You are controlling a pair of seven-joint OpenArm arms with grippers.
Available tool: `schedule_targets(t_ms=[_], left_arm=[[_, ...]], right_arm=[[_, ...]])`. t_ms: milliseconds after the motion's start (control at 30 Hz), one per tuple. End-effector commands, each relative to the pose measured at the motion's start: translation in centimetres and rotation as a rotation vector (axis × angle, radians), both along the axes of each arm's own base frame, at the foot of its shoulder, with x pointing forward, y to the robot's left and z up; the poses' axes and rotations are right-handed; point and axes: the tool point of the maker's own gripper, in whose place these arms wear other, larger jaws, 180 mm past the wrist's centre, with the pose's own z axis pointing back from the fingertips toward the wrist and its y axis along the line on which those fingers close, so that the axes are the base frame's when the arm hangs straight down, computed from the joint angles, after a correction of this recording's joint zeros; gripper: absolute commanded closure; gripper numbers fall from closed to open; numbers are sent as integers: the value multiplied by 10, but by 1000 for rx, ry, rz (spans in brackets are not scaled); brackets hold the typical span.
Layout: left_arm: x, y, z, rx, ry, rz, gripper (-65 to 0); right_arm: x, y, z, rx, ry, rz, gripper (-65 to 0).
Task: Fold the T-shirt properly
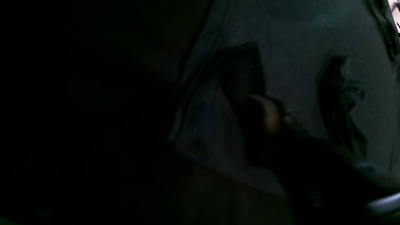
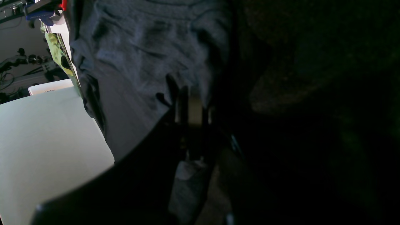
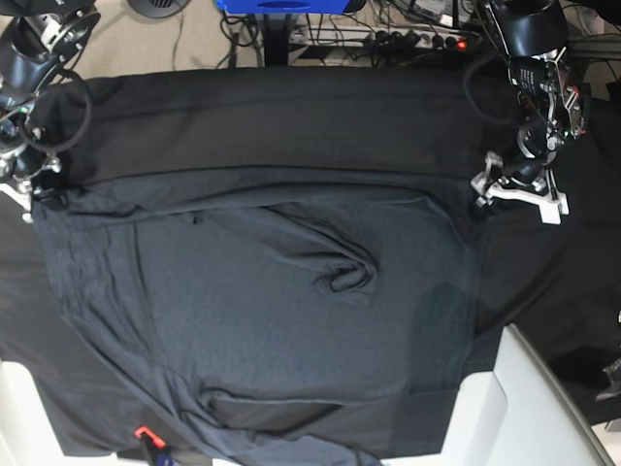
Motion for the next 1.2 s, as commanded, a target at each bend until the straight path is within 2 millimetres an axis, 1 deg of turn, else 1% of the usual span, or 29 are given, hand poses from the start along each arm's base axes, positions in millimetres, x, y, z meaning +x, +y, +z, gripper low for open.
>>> schedule_targets(t_ms=[0,67,133,200,267,367,500,567,667,733,867,967,1067,1167], left_arm=[[-11,-4,-10,-8,67,-15,-270],[-11,-3,-10,-9,66,-12,-169],[-10,-1,-10,-4,52,1,-94],[-12,2,-14,-1,47,22,-36],[-18,3,-21,-6,63,33,0],[-19,6,-23,-2,63,42,0],[-17,8,-17,9,49,37,0],[-15,9,-8,27,28,24,0],[-23,7,-1,44,35,-5,0],[-25,3,5,41,57,-44,0],[-30,16,29,57,61,-42,0],[-28,23,47,78,56,-54,0],[-25,24,61,98,48,-74,0],[-26,28,64,104,42,-65,0]], right_arm=[[-1,-1,-2,1,11,-4,0],[-1,-1,-2,1,11,-4,0],[-2,-1,-2,1,12,-4,0],[-3,-1,-3,1,14,-4,0],[-3,-1,-3,1,14,-4,0],[-3,-1,-3,1,14,-4,0],[-4,2,-3,12,18,9,0],[-3,4,1,20,14,31,0],[-3,-6,14,-30,-7,49,0],[0,-16,29,-82,-33,59,0],[-3,-23,45,-97,-20,72,0],[-4,-29,57,-129,-24,76,0],[-2,-32,64,-151,-36,78,0],[-4,-27,63,-130,-25,100,0]])
